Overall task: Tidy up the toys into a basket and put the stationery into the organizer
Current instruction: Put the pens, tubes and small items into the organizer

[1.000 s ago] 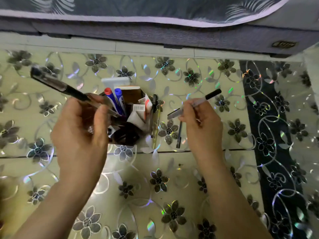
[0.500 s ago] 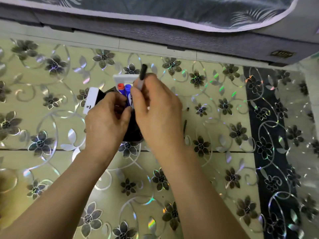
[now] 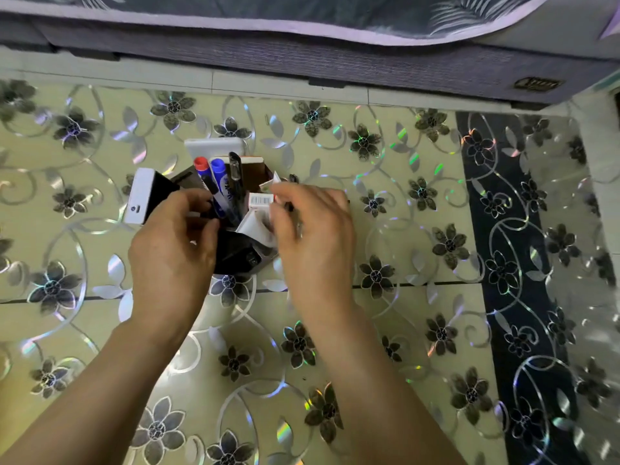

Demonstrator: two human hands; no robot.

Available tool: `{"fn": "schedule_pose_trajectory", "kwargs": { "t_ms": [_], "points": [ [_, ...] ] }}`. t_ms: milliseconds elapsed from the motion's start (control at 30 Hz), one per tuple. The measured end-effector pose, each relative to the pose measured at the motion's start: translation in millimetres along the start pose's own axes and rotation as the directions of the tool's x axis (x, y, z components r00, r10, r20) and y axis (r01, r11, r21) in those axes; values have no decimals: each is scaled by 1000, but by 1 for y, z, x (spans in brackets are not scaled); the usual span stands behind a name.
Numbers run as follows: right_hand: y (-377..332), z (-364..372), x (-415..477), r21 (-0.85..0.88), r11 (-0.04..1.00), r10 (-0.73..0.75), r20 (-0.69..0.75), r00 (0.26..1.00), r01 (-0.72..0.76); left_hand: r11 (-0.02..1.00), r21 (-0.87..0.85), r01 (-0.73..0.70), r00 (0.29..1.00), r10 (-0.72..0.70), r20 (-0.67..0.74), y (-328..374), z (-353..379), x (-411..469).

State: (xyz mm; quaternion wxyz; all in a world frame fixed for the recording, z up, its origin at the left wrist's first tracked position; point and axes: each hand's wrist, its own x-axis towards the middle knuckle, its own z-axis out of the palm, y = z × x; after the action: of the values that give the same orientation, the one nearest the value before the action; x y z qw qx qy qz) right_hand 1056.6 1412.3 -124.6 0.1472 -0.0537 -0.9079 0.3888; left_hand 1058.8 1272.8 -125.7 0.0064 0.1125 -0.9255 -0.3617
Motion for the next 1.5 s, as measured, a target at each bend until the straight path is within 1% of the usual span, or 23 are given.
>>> {"fn": "schedule_pose_trajectory", "kwargs": {
  "t_ms": [67, 133, 233, 333, 400, 467, 500, 633, 767, 800, 867, 900, 967, 1067, 1133, 1200, 1267, 1333, 1400, 1433, 1500],
  "points": [
    [19, -13, -2, -30, 997, 76, -34, 997, -77, 1000, -9, 8, 1000, -8, -17, 2, 2, 0],
    [42, -19, -5, -88, 978, 186, -38, 982, -189, 1000, -24, -6, 999, 5, -42, 5, 3, 1],
    [74, -20, -11, -195, 927, 331, 26, 943, -320, 997, -66, -45, 995, 39, -89, 18, 4, -2],
    [94, -14, -17, -332, 872, 420, 129, 899, -359, 985, -56, -163, 976, 152, -158, 36, 4, -10],
    [101, -7, -18, -391, 853, 440, 178, 880, -347, 962, -17, -274, 951, 268, -154, 48, 11, -17],
    [106, 0, -19, -422, 835, 468, 204, 860, -354, 936, -3, -353, 933, 352, -70, 55, 27, -24],
    [108, 3, -20, -434, 826, 480, 204, 853, -360, 930, -2, -368, 930, 368, -14, 57, 37, -26],
    [117, 7, -20, -471, 813, 476, 194, 858, -344, 920, 72, -385, 914, 368, 172, 52, 83, -29],
    [121, 7, -18, -453, 826, 465, 213, 859, -335, 876, 260, -405, 886, 306, 349, 32, 123, -21],
    [122, 7, -18, -448, 828, 465, 212, 860, -337, 847, 312, -431, 875, 307, 376, 30, 130, -20],
    [122, 8, -17, -434, 833, 465, 216, 859, -342, 729, 436, -527, 838, 361, 409, 31, 138, -18],
    [122, 8, -18, -425, 838, 463, 219, 859, -344, 669, 490, -559, 819, 353, 453, 35, 140, -18],
    [122, 7, -17, -410, 845, 457, 223, 861, -342, 620, 539, -570, 804, 286, 521, 36, 148, -16],
    [121, 7, -16, -416, 841, 467, 237, 852, -345, 633, 580, -512, 825, 177, 536, 37, 153, -17],
    [121, 7, -16, -419, 839, 472, 247, 846, -346, 604, 587, -539, 810, 182, 557, 38, 154, -19],
    [121, 7, -17, -418, 838, 477, 249, 843, -350, 612, 567, -551, 797, 187, 574, 34, 157, -19],
    [121, 6, -19, -412, 833, 495, 254, 831, -370, 666, 541, -514, 814, 181, 551, 32, 158, -19],
    [119, 2, -22, -396, 827, 514, 247, 822, -398, 736, 503, -453, 819, 120, 561, 33, 158, -22],
    [113, -5, -25, -344, 839, 507, 211, 836, -422, 811, 453, -369, 829, 67, 555, 34, 148, -29],
    [107, -10, -25, -307, 849, 496, 184, 849, -429, 831, 438, -344, 849, 76, 523, 32, 140, -33],
    [97, -23, -25, -216, 878, 459, 124, 880, -427, 824, 425, -375, 899, 212, 382, 34, 123, -42]
  ]
}}
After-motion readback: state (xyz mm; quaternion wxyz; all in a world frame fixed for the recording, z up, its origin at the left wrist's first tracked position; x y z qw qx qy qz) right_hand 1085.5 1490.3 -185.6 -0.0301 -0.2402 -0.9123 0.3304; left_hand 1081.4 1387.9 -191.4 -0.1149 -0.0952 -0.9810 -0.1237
